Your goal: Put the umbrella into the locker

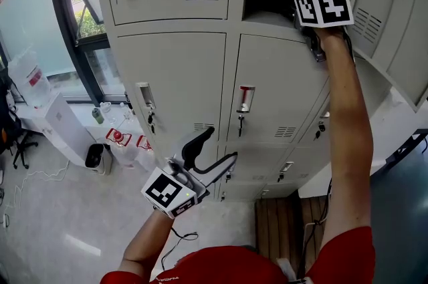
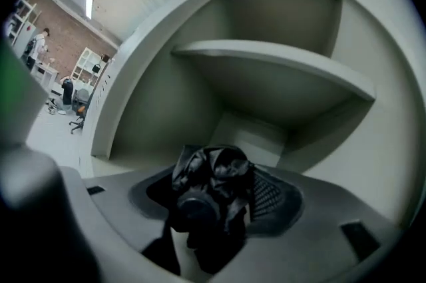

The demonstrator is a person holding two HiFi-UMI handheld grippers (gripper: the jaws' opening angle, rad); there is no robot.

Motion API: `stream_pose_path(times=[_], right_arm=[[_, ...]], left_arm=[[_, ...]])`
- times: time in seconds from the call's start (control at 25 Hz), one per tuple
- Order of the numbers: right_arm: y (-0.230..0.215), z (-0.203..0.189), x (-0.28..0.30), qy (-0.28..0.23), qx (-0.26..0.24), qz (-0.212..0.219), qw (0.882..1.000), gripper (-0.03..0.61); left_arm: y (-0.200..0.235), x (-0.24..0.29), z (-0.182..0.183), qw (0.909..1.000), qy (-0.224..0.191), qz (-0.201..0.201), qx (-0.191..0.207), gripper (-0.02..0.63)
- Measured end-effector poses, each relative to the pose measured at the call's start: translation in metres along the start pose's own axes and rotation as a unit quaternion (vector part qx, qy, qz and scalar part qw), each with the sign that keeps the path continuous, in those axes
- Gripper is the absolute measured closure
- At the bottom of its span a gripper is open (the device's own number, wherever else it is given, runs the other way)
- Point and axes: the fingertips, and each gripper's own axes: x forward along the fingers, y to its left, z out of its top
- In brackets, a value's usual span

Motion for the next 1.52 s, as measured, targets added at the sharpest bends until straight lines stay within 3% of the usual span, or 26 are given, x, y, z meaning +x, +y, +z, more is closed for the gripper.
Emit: stream_pose_path(times=[0.24,0.4,0.64,0.92,1.12,1.24,1.32,1.4,1.52], right_arm=[[-0.002,-0.021,0.012,0.094,0.019,0.045,0.994,0.293],[-0.001,-0.026,-0.001,0.11,0.01,0.057,0.992,0.245],[0.004,-0.011,-0.034,0.022,0.078,0.08,0.993,0.232],[0.013,-0.001,-0.087,-0.07,0.07,0.044,0.994,0.233],[0.069,-0.003,-0.145,-0.171,0.067,0.089,0.979,0.233],[0.11,-0.024,-0.177,-0.205,0.063,0.119,0.969,0.236],[0.128,-0.041,-0.196,-0.217,0.066,0.118,0.967,0.268],[0.134,-0.057,-0.214,-0.231,0.076,0.096,0.965,0.4],[0.138,-0.073,-0.238,-0.247,0.092,0.073,0.962,0.477]], left_arm=[[-0.002,0.001,0.001,1.0,-0.001,-0.002,-0.003,0.311],[-0.003,0.0,0.002,1.0,-0.004,-0.003,-0.008,0.311],[-0.018,0.008,0.001,0.9997,-0.005,-0.023,-0.012,0.311],[-0.033,0.013,0.008,0.9992,-0.011,-0.037,-0.008,0.311],[-0.033,0.008,0.027,0.9993,-0.029,-0.025,-0.003,0.317],[-0.031,0.005,0.043,0.999,-0.041,-0.018,0.0,0.382],[-0.03,0.003,0.053,0.9988,-0.047,-0.011,0.005,0.425],[-0.029,0.003,0.062,0.9986,-0.051,-0.004,0.012,0.459],[-0.028,0.004,0.078,0.9978,-0.062,0.007,0.02,0.521]])
